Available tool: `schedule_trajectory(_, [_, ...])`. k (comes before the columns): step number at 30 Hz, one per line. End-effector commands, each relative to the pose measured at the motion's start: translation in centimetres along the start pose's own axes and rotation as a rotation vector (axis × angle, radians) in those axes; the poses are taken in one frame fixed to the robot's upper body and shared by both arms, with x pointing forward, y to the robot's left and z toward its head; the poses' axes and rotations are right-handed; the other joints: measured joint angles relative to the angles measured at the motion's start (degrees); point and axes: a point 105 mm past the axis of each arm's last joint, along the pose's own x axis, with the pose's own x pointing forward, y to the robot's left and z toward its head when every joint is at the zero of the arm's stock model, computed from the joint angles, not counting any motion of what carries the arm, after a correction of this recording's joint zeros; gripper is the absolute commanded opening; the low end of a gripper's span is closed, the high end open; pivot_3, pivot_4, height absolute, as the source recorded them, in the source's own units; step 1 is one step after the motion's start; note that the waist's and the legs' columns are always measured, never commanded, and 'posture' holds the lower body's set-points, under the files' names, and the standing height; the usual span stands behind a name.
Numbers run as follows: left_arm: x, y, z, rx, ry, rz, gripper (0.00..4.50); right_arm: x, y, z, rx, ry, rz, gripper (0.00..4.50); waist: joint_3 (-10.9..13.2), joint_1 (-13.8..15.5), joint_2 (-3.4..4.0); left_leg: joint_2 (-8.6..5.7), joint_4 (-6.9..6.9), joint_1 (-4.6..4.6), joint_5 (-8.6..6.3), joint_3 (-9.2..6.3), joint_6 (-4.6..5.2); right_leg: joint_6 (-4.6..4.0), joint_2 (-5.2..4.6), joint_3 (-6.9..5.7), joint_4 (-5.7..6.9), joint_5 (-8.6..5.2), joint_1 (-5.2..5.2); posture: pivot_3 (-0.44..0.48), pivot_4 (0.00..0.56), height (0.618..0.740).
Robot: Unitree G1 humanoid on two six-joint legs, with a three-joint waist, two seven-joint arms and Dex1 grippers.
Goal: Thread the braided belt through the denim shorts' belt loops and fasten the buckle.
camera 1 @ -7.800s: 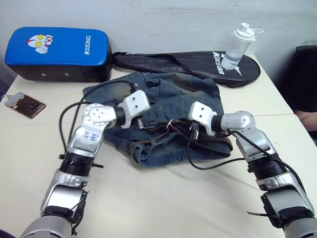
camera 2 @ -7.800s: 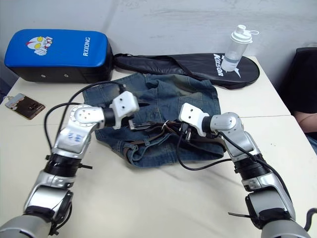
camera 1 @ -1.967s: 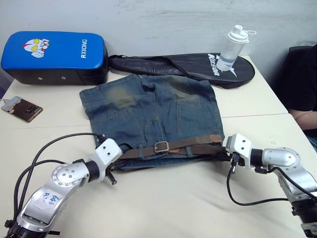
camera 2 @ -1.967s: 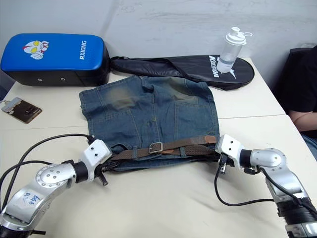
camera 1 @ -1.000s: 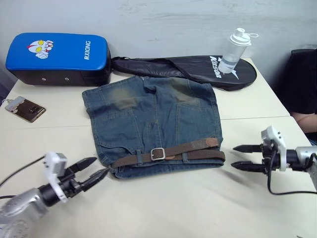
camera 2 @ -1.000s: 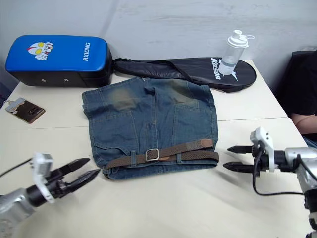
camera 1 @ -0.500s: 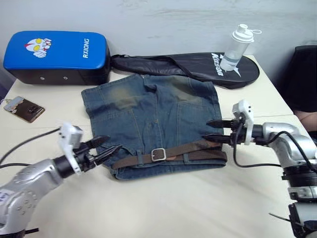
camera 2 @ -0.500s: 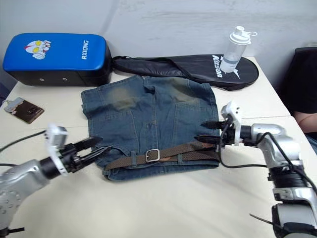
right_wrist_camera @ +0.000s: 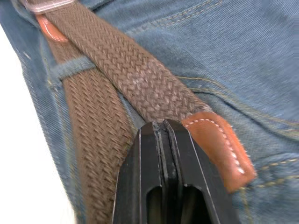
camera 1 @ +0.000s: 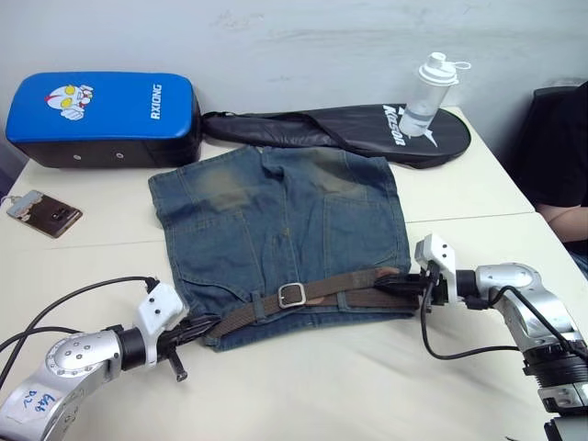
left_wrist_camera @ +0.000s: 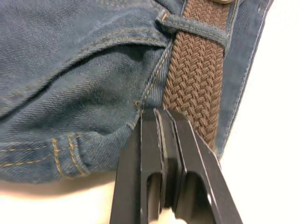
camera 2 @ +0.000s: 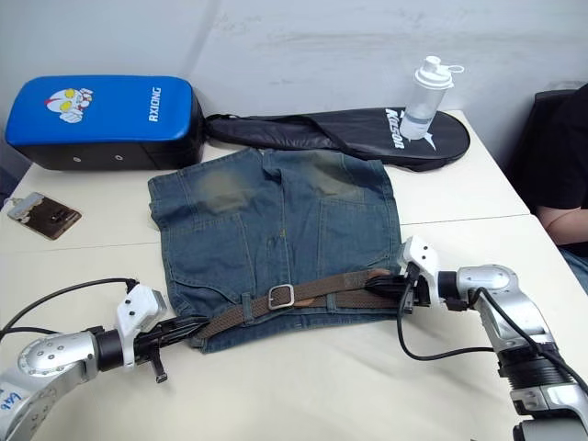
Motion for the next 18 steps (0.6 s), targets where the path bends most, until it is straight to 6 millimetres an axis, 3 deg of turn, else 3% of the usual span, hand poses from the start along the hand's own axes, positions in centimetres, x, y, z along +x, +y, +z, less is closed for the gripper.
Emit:
schedule_trajectory(1, [-1.1,1.7,-8.8,0.146,0.293,0.109,0.02,-0.9,-2.1,-4.0,-0.001,0.165,-0.155,0.0,-0.7,0.1,0.07,0.01,-0.22,0.67,-0.03,-0.02,-0.04,-0.31,0.01,0.03,-0.16,-0.19,0.51,0.0,0.15,0.74])
schedule_trajectory(2, [-1.1,2.2,-8.6,0.179,0.268,0.127,0.02,-0.9,-2.2,-3.9,-0.009,0.153,-0.15,0.0,-0.8,0.1,0.17,-0.13,-0.88,1.6,-0.05,-0.01,-0.09,-0.99,-0.01,0.2,-0.64,-0.62,1.16,0.0,0.15,0.74])
schedule_trajectory(4, [-1.0,2.4,-7.4,0.156,0.176,0.135,0.02,-1.0,-2.3,-3.1,-0.001,0.099,-0.123,0.0,-0.9,0.1,0.28,-0.12,-1.02,1.86,-0.06,-0.02,-0.11,-0.95,0.04,0.21,-0.84,-0.63,1.4,0.0,0.15,0.74])
schedule_trajectory(6, [-1.2,1.9,-4.0,-0.079,-0.058,0.123,0.02,-1.6,-2.3,-1.0,0.012,-0.004,-0.081,0.0,-0.9,0.2,0.37,-0.1,-1.02,1.81,-0.05,-0.02,-0.11,-0.93,0.03,0.2,-0.82,-0.62,1.4,0.0,0.15,0.74])
schedule_trajectory(9, [-3.3,1.5,0.0,-0.271,-0.259,0.067,0.02,-3.1,-1.9,1.8,0.038,-0.134,-0.008,0.0,-0.3,0.4,-0.74,-0.09,-0.86,1.14,0.26,0.05,-0.07,-0.69,-0.11,0.19,-0.09,-0.47,0.85,0.0,0.15,0.74])
schedule_trajectory(10, [-4.2,1.6,0.9,-0.295,-0.291,0.065,0.02,-3.6,-1.8,2.5,0.044,-0.158,0.01,0.0,-0.2,0.3,-0.9,-0.07,-0.8,0.83,0.28,-0.02,-0.1,-0.08,-0.11,0.12,0.08,-0.14,0.55,0.0,0.15,0.74])
schedule_trajectory(12, [-5.9,2.2,2.1,-0.323,-0.329,0.087,0.02,-4.5,-1.7,3.4,0.068,-0.18,0.036,0.0,-0.1,0.4,-0.79,-0.05,-0.78,0.07,0.52,-0.09,0.06,-0.11,-0.11,0.05,0.12,-0.15,-0.26,0.0,0.15,0.74])
schedule_trajectory(14, [-7.6,3.0,2.6,-0.348,-0.352,0.123,0.02,-5.3,-1.7,4.2,0.088,-0.183,0.047,0.0,0.1,0.3,-0.59,-0.04,-0.77,-0.1,0.6,-0.11,-0.06,-0.2,-0.08,-0.03,0.11,-0.21,-0.42,0.0,0.15,0.74])
schedule_trajectory(17, [-9.1,3.6,2.6,-0.376,-0.35,0.155,0.88,-6.0,-1.9,5.3,0.094,-0.187,0.049,0.0,0.4,0.1,-0.41,-0.02,-0.78,-0.3,0.59,-0.2,0.0,-0.3,-0.02,-0.16,0.09,-0.27,-0.56,0.0,0.15,0.74])
schedule_trajectory(18, [-9.4,3.7,2.4,-0.374,-0.337,0.166,1.32,-6.2,-2.3,5.8,0.071,-0.188,0.03,0.32,0.5,0.0,-0.41,-0.02,-0.79,-0.3,0.54,-0.2,0.08,-0.32,-0.01,-0.16,0.07,-0.28,-0.56,0.0,0.15,0.74])
